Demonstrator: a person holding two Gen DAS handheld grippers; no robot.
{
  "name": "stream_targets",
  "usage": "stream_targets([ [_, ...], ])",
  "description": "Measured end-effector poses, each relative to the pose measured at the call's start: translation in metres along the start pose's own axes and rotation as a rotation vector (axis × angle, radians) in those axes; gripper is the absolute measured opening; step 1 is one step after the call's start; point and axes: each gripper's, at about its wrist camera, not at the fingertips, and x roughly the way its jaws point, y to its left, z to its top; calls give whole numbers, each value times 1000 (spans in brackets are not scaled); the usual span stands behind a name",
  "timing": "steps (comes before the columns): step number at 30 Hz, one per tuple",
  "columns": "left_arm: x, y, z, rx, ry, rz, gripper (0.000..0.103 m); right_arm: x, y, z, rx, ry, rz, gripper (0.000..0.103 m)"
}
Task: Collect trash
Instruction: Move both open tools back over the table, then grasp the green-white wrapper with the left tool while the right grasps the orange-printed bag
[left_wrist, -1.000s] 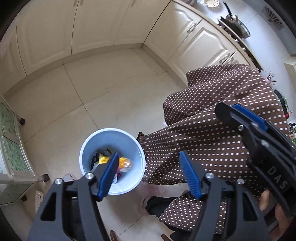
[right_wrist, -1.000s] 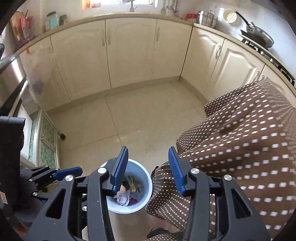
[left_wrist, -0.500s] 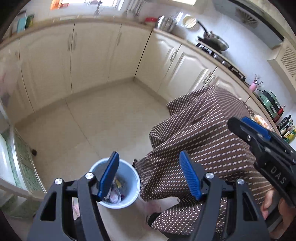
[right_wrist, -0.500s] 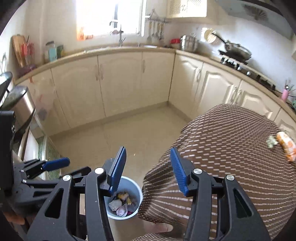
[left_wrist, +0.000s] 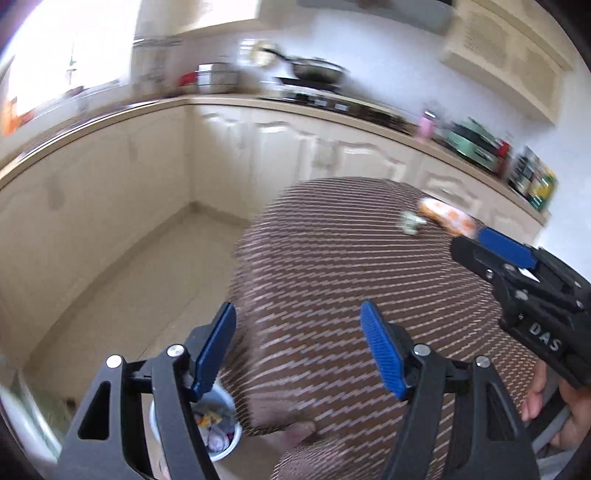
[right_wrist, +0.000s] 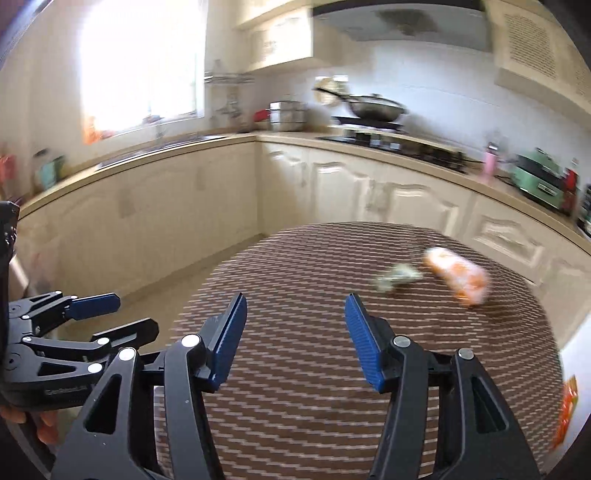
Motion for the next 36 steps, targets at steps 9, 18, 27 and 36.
stream_targets([
  [9,104,-123,56,209,104,-111,69,14,-129,-8,124,42,-166,58],
  [18,199,-167,90,266,165,-90,69,56,-189,-16,146,119,-215,59],
  [27,248,-176,97,290,203,-99,37,93,-210,-7,119,162,-186,67],
  [36,239,-152,99,212,183,-157,15,128,-212,3,126,207,-151,65],
])
